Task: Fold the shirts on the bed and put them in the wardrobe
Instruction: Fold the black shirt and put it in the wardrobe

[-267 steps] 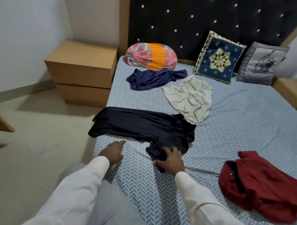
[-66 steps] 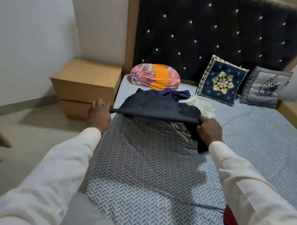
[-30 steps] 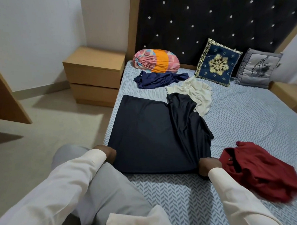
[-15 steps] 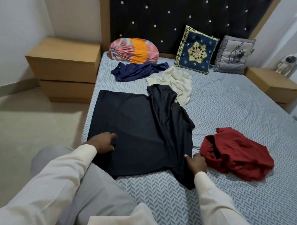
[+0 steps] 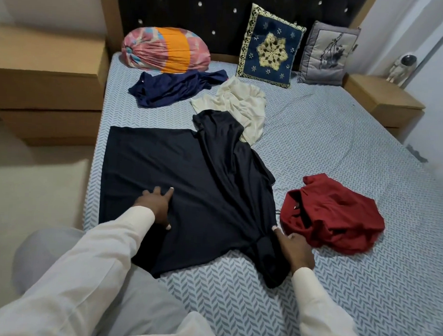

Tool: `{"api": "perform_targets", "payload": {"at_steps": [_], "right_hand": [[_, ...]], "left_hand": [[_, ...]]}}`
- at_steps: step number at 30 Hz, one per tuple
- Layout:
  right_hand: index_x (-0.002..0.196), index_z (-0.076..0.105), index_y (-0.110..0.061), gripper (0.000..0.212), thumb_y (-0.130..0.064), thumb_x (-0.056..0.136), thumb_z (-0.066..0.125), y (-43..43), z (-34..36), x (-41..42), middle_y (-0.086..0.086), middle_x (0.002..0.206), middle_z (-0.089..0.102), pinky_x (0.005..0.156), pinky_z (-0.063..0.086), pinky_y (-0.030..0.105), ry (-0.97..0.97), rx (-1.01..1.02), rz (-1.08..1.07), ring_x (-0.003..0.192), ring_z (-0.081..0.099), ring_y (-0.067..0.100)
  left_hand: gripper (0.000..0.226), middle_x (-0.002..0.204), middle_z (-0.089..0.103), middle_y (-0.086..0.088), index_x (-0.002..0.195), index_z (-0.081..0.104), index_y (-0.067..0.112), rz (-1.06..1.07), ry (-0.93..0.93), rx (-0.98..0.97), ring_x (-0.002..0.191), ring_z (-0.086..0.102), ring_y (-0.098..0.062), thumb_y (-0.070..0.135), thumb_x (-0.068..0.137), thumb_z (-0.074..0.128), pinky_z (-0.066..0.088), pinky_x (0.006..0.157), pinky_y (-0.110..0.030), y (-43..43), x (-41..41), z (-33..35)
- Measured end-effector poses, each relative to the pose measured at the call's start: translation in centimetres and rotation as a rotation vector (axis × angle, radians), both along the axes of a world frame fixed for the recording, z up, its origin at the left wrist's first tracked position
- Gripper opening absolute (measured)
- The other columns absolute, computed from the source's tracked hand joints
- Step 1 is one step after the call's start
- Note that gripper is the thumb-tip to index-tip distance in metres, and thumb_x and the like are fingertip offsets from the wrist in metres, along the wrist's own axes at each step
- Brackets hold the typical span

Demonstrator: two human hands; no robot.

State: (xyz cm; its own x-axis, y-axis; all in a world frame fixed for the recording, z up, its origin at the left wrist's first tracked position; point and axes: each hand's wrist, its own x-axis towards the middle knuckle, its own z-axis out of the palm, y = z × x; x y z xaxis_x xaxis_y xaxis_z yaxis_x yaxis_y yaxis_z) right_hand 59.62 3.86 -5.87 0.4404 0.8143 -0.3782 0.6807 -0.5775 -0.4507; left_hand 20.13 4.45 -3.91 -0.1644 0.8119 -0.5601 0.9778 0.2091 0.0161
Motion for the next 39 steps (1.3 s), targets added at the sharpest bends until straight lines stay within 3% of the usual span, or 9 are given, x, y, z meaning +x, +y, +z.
{"api": "perform_targets", "payload": {"at_steps": [6,12,14,19,22,25,31,35,39], "right_hand": [[0.101,0.065,-0.011,0.020,-0.026,0.094,0.055,7.3,1.6,-2.4,0.019,0.108,0.067,0.082,0.046,0.040,-0.111,0.324,0.160,0.104,0.062,0.039],[0.149,0.034,-0.011,0.069,-0.035,0.090,0.062,15.1,0.5,-3.9,0.020,0.148,0.040,0.111,0.028,0.051,0.008,0.146,0.153,0.137,0.036,0.041],[0.154,0.027,-0.011,0.071,-0.036,0.094,0.056,17.3,0.3,-3.7,0.020,0.153,0.036,0.114,0.025,0.049,0.062,0.160,0.149,0.141,0.030,0.040],[0.137,0.049,0.000,0.066,-0.051,0.097,0.041,24.0,-0.9,-2.9,0.027,0.138,0.054,0.107,0.035,0.044,0.257,0.053,0.150,0.130,0.050,0.040],[0.103,0.066,0.000,0.047,-0.044,0.097,0.054,25.9,-0.6,-3.7,0.020,0.097,0.068,0.075,0.047,0.037,0.275,-0.086,0.303,0.087,0.065,0.032],[0.073,0.053,-0.015,0.031,-0.033,0.095,0.065,27.1,0.9,-4.0,0.006,0.070,0.051,0.053,0.038,0.028,0.410,-0.113,0.279,0.057,0.048,0.020],[0.094,0.064,-0.007,0.019,-0.025,0.088,0.060,28.9,1.4,1.9,0.019,0.106,0.067,0.091,0.046,0.037,0.122,0.240,-0.046,0.108,0.062,0.039],[0.117,0.057,-0.004,0.033,-0.017,0.088,0.061,25.6,0.6,1.7,0.023,0.123,0.061,0.096,0.042,0.038,0.117,0.340,-0.127,0.117,0.056,0.038],[0.113,0.056,-0.001,0.031,0.001,0.082,0.053,20.7,1.2,-1.6,0.024,0.120,0.057,0.093,0.038,0.036,0.136,0.496,-0.106,0.110,0.054,0.036]], "left_hand": [[0.124,0.151,0.021,-0.004,0.156,0.009,0.032,0.046,0.067,-0.010,0.132,0.034,-0.037,0.077,0.060,0.073,0.046,0.101,-0.046,1.3,0.4,-0.2],[0.130,0.153,0.020,-0.004,0.156,0.011,0.024,0.013,0.138,0.055,0.136,0.027,-0.032,0.077,0.056,0.074,0.040,0.104,-0.043,1.2,0.8,-0.5],[0.129,0.156,0.018,-0.005,0.155,0.016,0.023,0.030,0.053,0.058,0.140,0.024,-0.032,0.077,0.053,0.075,0.035,0.108,-0.044,2.2,0.7,-0.3],[0.128,0.157,0.016,-0.006,0.157,0.007,0.022,0.130,-0.057,0.041,0.141,0.022,-0.034,0.074,0.061,0.073,0.041,0.106,-0.047,4.8,1.1,-0.2],[0.132,0.153,0.019,-0.005,0.157,0.007,0.020,0.135,-0.001,0.051,0.136,0.026,-0.033,0.069,0.058,0.080,0.047,0.100,-0.046,5.9,1.5,-0.5],[0.138,0.154,0.016,-0.006,0.157,0.005,0.019,0.136,0.007,0.008,0.136,0.026,-0.035,0.066,0.054,0.084,0.048,0.100,-0.047,6.9,1.5,-0.5],[0.143,0.156,0.013,-0.006,0.158,0.001,0.023,0.120,0.036,-0.022,0.137,0.024,-0.036,0.068,0.050,0.084,0.048,0.101,-0.047,7.4,1.5,-0.6],[0.144,0.155,0.014,-0.005,0.157,0.001,0.025,0.120,0.051,-0.040,0.136,0.024,-0.036,0.068,0.049,0.085,0.049,0.099,-0.047,7.6,1.6,-0.5],[0.137,0.152,0.016,-0.006,0.158,0.002,0.025,0.118,0.031,-0.014,0.135,0.025,-0.036,0.066,0.055,0.083,0.049,0.098,-0.046,7.0,1.7,-0.6]]}}
